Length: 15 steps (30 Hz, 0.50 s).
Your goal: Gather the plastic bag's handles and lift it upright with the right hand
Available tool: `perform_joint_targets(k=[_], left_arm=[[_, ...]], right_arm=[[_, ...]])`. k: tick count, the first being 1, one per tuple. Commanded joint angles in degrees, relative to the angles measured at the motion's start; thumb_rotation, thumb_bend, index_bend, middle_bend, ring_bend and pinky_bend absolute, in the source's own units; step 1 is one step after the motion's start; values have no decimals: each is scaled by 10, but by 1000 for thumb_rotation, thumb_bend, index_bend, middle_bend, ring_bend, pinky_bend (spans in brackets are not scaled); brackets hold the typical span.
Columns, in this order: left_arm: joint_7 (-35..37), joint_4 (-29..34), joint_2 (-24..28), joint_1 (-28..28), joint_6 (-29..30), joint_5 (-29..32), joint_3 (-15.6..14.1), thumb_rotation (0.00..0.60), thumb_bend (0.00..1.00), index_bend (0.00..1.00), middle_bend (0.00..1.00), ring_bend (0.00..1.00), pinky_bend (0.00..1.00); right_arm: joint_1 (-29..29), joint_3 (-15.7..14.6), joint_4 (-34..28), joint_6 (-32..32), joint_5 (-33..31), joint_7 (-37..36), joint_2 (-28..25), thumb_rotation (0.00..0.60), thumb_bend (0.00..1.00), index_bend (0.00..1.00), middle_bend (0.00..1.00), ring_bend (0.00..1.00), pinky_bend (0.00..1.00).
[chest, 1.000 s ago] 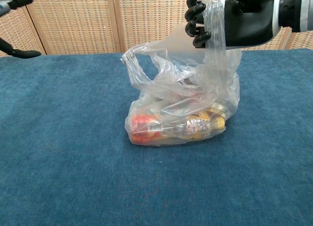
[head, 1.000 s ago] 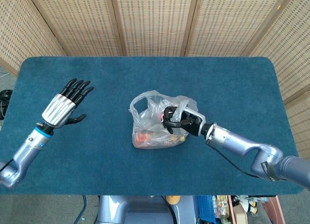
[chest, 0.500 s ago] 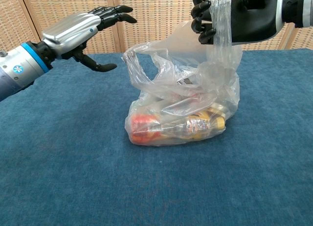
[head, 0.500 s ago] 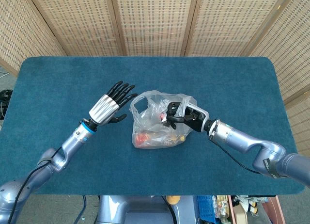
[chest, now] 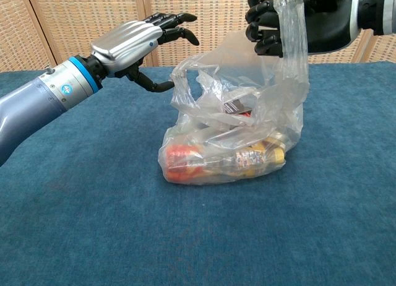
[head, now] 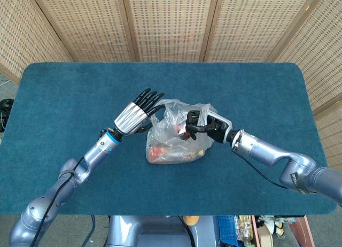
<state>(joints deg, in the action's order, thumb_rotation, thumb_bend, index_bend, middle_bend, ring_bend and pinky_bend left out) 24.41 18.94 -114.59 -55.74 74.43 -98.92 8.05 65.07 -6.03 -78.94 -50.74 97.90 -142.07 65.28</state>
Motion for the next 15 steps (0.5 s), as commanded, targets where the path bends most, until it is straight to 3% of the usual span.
perform_joint_targets(k=[1,15], left_arm=[[0,-16,-1,-4,10,0,-12,600,322,204,0,0,0],[1,-35,28,8,37,2,-48,600,320,204,0,0,0]], right_arm=[[0,-4,7,-1,2,-4,0,600,270,578,695,555,657],[-5,-8,17,-15,2,-14,-1,600,274,578,695,554,658]])
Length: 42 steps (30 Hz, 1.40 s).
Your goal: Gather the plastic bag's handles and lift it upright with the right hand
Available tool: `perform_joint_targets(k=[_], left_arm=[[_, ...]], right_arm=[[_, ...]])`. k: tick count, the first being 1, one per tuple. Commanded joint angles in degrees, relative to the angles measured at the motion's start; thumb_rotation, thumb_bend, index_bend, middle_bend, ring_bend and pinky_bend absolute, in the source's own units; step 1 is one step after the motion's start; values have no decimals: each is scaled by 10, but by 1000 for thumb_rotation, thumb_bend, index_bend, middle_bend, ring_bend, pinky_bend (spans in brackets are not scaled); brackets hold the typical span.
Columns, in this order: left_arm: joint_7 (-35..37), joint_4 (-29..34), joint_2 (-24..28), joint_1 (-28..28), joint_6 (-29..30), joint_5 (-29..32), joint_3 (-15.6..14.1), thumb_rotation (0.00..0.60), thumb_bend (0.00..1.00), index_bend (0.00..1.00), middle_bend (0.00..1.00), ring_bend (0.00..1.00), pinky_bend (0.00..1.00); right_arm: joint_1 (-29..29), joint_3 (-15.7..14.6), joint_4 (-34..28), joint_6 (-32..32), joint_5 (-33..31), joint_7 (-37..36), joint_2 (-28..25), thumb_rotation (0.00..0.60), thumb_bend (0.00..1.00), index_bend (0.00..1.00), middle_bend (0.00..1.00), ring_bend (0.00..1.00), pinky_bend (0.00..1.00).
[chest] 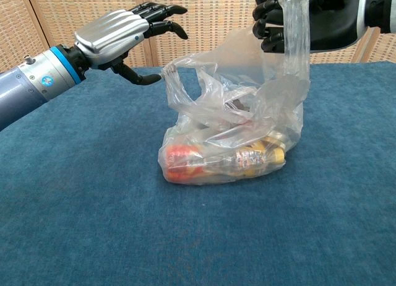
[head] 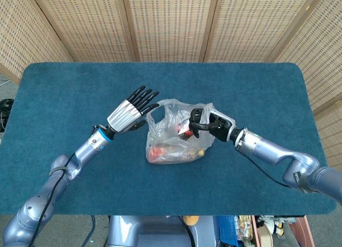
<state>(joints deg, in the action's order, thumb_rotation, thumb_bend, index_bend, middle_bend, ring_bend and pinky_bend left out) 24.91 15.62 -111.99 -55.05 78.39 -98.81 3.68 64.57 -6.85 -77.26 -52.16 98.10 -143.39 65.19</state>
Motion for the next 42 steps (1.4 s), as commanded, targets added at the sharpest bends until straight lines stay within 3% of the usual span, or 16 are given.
perform_joint_targets(k=[1,14,18,28,33,38,42], left_arm=[[-6,-3,2,2,-5,1,-7,600,320,204,0,0,0],[-20,-8,-9,-9,-25,20,-13,600,324,233,0,0,0],[-29,-8,-25,-21,-44,30,-8,600,370,246,0,0,0],[-50,-21,-79,-52,-44,63,21,600,418,491,0,0,0],[-57,-27,-97,-63,-49,82,36,600,490,710,0,0,0],[-46,-25,-109,-67,-27,107,60,600,524,799,0,0,0],[-7,-18,-109,-66,22,127,83,600,523,800,3,0,0]], right_arm=[[0,0,0,-2,0,-2,-1,600,274,578,695,555,658],[-1,-4,10,-4,0,-9,4,600,275,578,695,555,658],[-1,-4,13,-8,2,-13,5,600,275,579,695,555,658],[2,-7,8,-20,11,-16,-1,600,278,579,695,554,658],[2,-8,3,-24,13,-13,-8,600,279,579,695,555,657],[-1,-10,0,-27,12,-12,-10,600,281,579,695,555,657],[-3,-12,3,-28,11,-10,-8,600,283,579,695,555,658]])
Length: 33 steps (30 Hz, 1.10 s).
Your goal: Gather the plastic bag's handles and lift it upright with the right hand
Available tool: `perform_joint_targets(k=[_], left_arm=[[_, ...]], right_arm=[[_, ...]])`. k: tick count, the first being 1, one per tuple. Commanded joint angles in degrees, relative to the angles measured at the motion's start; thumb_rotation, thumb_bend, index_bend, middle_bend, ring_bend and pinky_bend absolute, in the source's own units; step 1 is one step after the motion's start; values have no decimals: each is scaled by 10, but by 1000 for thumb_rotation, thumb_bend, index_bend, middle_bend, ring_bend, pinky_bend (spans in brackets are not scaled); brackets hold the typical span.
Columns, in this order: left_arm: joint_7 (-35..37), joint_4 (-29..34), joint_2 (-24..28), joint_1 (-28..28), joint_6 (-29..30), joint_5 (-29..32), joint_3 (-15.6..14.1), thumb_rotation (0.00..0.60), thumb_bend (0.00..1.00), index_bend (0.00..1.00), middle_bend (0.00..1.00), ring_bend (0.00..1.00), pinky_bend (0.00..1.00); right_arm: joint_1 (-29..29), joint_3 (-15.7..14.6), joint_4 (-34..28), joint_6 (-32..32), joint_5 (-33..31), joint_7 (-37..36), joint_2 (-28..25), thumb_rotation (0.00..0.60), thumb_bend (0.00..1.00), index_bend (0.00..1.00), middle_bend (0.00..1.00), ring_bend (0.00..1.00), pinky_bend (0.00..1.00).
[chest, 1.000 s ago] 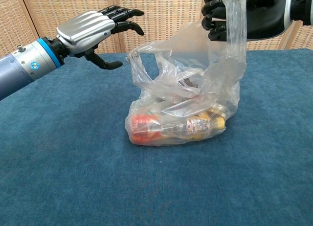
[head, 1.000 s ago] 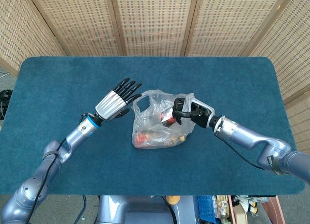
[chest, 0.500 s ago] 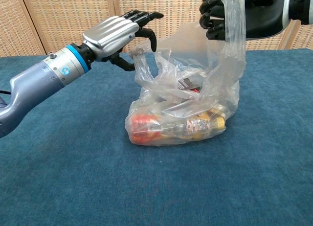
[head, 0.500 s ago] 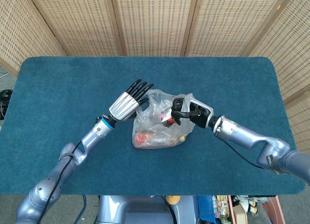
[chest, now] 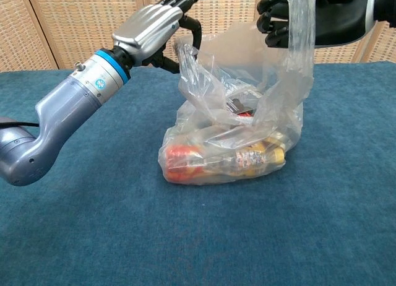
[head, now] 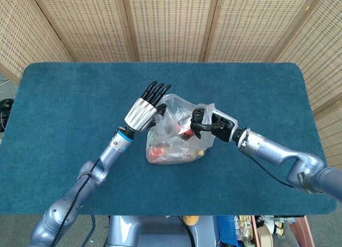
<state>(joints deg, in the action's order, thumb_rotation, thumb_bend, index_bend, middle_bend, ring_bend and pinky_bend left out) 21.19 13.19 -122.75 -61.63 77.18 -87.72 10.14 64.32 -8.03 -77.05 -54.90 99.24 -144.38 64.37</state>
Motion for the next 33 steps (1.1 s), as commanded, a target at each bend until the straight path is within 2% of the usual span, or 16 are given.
perform_joint_targets(k=[1,7,14,19,26,33], left_arm=[[38,9,-1,-1,42,20,23,600,522,798,3,0,0],[102,30,5,-9,79,45,51,600,519,792,4,0,0],[141,40,7,-12,116,55,65,600,506,776,14,0,0],[172,52,11,-14,124,68,80,600,492,742,9,0,2],[181,61,8,-26,115,69,81,600,452,725,0,0,10],[200,99,1,-48,128,97,122,600,443,690,0,0,12]], right_arm=[[0,0,1,0,-1,0,1,600,284,579,695,555,658],[0,0,-3,-2,-1,6,2,600,289,579,695,554,658],[1,0,-13,2,-2,16,-1,600,291,581,695,554,657],[1,0,-18,5,-4,24,-3,600,293,583,695,554,657],[2,1,-21,8,-5,30,-2,600,292,585,695,555,658],[4,-1,-15,12,-4,29,6,600,291,585,695,555,658]])
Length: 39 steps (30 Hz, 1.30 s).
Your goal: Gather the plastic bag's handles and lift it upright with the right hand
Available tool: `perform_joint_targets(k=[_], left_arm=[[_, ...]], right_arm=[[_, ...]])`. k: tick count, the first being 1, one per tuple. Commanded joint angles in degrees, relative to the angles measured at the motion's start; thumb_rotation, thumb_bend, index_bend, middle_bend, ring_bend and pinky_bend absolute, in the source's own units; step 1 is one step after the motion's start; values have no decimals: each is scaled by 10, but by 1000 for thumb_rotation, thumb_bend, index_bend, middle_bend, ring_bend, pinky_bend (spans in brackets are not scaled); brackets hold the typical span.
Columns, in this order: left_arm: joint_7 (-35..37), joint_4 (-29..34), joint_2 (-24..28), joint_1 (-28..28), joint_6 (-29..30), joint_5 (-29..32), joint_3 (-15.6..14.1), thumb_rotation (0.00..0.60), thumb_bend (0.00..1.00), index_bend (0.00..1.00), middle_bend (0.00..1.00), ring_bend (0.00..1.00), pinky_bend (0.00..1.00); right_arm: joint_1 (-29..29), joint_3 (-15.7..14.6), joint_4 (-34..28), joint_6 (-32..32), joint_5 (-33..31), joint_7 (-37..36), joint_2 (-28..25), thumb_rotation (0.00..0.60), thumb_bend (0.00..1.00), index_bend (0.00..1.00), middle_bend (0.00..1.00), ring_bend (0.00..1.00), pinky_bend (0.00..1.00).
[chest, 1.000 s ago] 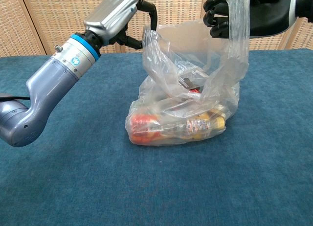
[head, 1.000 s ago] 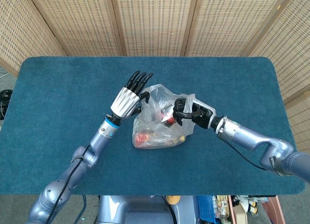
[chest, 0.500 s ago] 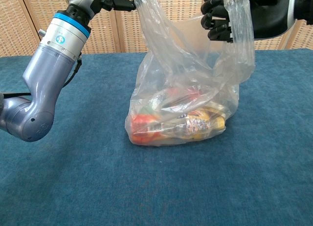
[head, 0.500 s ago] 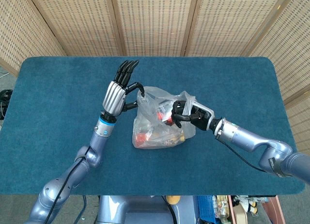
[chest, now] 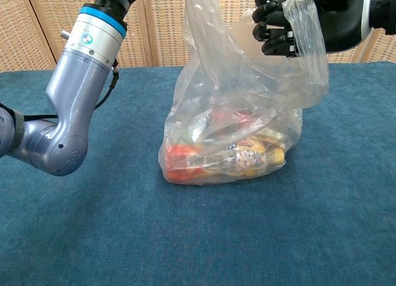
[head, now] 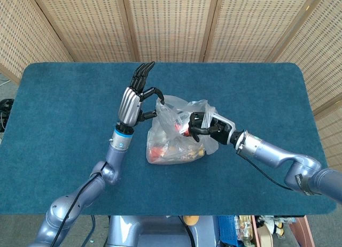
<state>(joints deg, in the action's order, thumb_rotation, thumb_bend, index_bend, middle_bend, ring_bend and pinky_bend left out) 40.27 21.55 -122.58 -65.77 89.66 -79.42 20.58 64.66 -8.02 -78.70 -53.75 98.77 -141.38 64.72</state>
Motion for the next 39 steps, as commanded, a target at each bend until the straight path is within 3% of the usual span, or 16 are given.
perform_joint_targets(k=[1,13,16,19,21,23,32,39], left_arm=[[12,23,1,-8,2,20,25,600,445,687,0,0,12],[15,115,32,1,-20,54,65,600,409,621,0,0,22],[5,135,41,2,-20,52,68,600,395,566,0,0,22],[-6,158,53,2,-22,57,78,600,380,353,0,0,16],[-21,171,61,4,-28,58,80,600,357,93,0,0,6],[-36,186,70,6,-33,59,81,600,324,3,0,0,1],[-90,220,108,13,-15,33,71,600,246,0,0,0,0],[-140,242,148,14,6,-11,49,600,237,0,0,0,0]], right_arm=[[0,-1,3,1,1,-1,3,600,290,586,695,555,658],[3,-1,-2,-1,2,2,-1,600,292,587,695,555,657],[3,-1,-4,0,1,5,-3,600,292,587,695,555,657],[4,-1,-7,1,1,6,-5,600,292,588,695,555,657],[4,-1,-8,1,0,7,-7,600,293,588,695,555,658],[3,-1,-8,1,-1,7,-7,600,292,587,695,555,658],[2,6,-22,5,-12,20,-16,600,291,588,695,554,658],[4,41,-62,33,-67,58,-30,600,304,585,695,537,658]])
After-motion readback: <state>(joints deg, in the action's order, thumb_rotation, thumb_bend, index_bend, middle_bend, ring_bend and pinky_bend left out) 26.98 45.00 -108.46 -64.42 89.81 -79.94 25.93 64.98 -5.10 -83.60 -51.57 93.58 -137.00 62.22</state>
